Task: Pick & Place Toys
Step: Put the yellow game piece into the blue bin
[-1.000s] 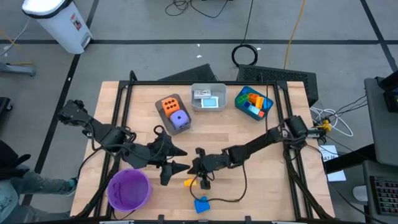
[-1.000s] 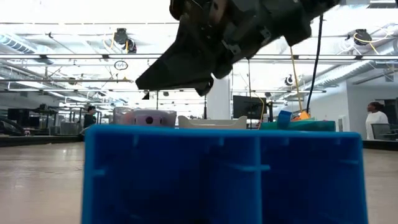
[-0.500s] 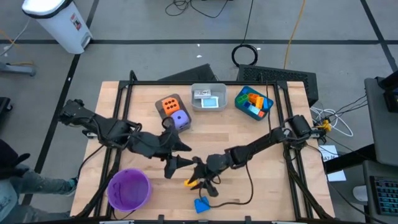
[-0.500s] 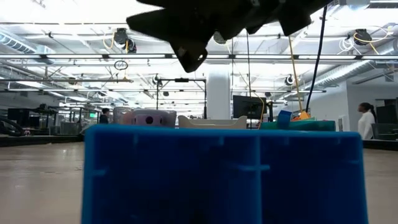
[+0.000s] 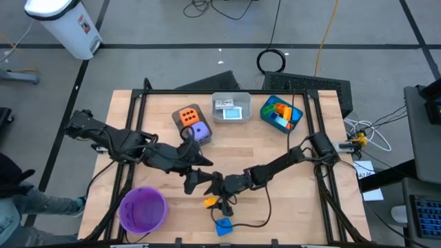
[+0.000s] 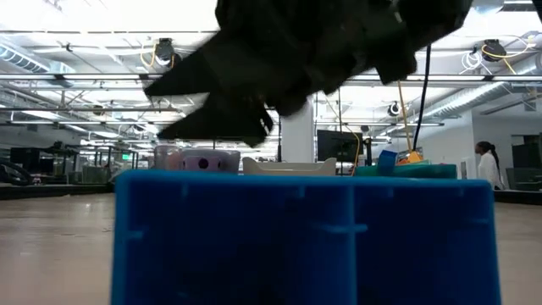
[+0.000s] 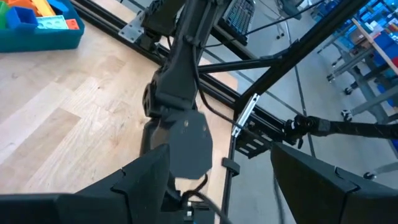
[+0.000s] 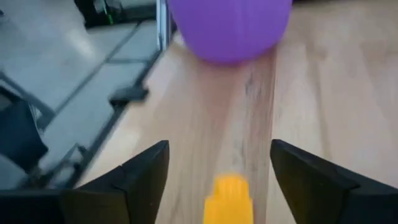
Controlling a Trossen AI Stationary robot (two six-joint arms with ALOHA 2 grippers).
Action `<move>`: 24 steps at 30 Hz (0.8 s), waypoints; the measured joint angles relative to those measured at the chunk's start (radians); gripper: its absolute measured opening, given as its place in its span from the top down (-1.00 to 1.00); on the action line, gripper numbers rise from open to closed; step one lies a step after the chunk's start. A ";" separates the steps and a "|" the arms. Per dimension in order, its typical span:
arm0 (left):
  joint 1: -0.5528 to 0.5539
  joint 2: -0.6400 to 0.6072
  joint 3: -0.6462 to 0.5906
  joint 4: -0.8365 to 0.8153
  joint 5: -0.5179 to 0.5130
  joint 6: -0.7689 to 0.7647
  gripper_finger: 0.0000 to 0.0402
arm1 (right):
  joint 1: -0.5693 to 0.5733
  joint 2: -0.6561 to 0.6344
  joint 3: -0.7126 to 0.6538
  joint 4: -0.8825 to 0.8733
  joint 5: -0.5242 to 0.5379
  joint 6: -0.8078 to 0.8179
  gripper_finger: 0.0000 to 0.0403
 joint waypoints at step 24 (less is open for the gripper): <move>0.000 0.000 0.000 -0.001 -0.003 -0.024 -0.43 | 0.006 0.051 0.016 -0.142 0.078 -0.117 -0.24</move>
